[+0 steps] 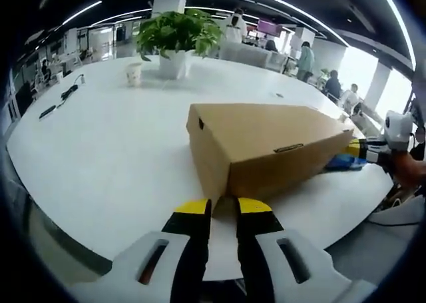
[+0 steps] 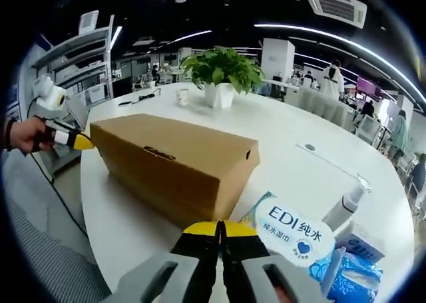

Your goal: Operate the shoe box by opening the lid, removing the specified soft item, and placing it in the target area until the item is outside and the box remains undamaged.

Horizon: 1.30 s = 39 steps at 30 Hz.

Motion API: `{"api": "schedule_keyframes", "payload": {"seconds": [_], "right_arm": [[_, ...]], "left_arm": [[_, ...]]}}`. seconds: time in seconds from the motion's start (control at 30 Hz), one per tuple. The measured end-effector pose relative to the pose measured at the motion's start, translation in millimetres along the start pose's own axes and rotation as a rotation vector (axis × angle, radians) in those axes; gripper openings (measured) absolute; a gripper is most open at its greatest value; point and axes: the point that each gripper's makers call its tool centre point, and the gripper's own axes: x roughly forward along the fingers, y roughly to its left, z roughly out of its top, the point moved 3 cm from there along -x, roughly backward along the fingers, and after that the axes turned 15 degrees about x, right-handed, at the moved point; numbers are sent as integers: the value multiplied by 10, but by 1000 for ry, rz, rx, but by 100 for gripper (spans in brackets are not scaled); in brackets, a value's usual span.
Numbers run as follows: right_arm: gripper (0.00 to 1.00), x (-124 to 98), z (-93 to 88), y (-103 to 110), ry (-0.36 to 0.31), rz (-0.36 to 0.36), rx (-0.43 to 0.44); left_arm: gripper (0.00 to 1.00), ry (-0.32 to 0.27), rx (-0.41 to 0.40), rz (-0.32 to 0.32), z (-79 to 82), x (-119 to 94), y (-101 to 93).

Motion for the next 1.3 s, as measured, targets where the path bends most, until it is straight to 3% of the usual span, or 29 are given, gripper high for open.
{"api": "schedule_keyframes", "payload": {"seconds": [0.5, 0.73, 1.03, 1.17, 1.3], "right_arm": [[0, -27, -111, 6, 39, 21, -21], [4, -128, -12, -73, 16, 21, 9], [13, -187, 262, -101, -50, 48, 133], [22, -178, 343, -121, -80, 62, 207], [26, -147, 390, -45, -89, 87, 254]], "left_arm": [[14, -1, 27, -11, 2, -37, -31], [15, -17, 14, -3, 30, -135, 26], [25, -81, -95, 6, 229, -206, 171], [28, -90, -112, -10, 315, -146, 152], [31, -85, -139, -31, 371, -54, 94]]}}
